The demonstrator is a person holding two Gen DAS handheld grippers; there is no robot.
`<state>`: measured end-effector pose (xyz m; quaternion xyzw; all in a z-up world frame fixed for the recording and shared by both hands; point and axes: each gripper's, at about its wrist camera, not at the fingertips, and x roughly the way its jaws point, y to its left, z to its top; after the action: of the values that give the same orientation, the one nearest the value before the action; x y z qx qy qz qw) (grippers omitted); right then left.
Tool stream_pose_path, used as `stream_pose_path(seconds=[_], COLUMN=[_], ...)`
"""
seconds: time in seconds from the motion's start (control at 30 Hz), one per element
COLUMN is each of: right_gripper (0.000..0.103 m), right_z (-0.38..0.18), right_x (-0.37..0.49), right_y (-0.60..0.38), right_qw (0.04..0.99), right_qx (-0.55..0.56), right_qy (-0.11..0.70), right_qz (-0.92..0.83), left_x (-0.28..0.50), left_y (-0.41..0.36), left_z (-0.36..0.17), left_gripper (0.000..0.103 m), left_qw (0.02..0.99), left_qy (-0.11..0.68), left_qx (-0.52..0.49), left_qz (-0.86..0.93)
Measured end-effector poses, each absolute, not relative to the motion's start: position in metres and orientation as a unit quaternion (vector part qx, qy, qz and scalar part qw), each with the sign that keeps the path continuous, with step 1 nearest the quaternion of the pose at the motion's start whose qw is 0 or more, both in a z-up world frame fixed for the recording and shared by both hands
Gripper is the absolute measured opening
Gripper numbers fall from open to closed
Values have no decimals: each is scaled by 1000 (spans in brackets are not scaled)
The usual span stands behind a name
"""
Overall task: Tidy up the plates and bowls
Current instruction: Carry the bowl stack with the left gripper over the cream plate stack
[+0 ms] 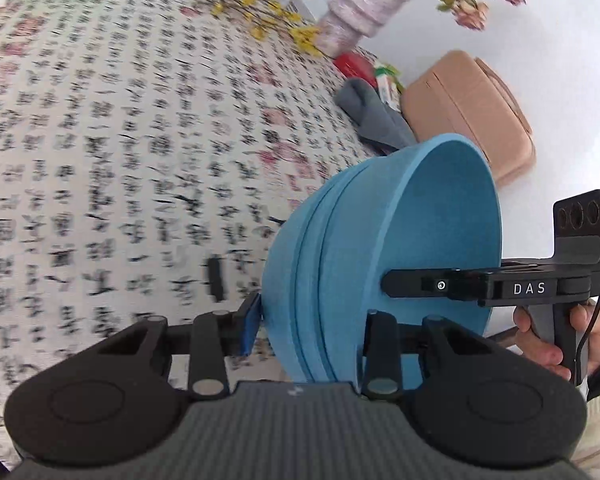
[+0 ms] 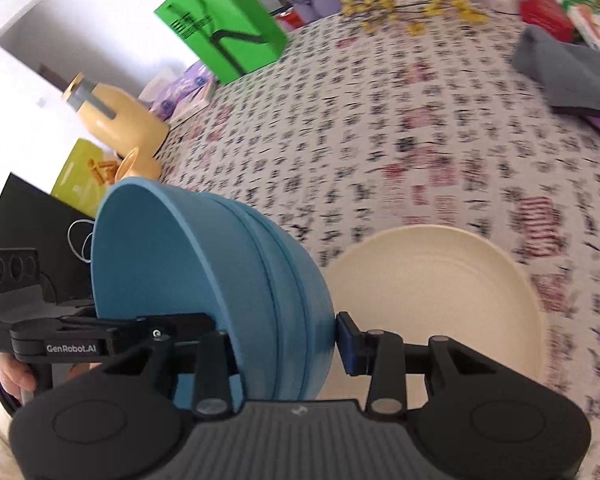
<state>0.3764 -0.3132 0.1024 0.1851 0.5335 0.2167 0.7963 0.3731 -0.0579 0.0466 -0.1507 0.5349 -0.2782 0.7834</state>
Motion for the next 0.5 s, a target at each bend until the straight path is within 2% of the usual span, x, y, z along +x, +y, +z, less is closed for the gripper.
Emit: stream_pose_path(seconds=[0.2, 0.5], right_gripper=[37, 36], right_z=[83, 58], right_x=[374, 384], right_y=[-362, -382], right_qw=[791, 767], right_qx=[197, 210], right_qy=[549, 577], right_qz=[185, 185], left_x=[382, 384], left_y=[-110, -120], left_z=[27, 10], left_gripper=[36, 37], left_qw=[762, 748], left_qy=[566, 590], left_qx=[-144, -151], left_qz=[-281, -265])
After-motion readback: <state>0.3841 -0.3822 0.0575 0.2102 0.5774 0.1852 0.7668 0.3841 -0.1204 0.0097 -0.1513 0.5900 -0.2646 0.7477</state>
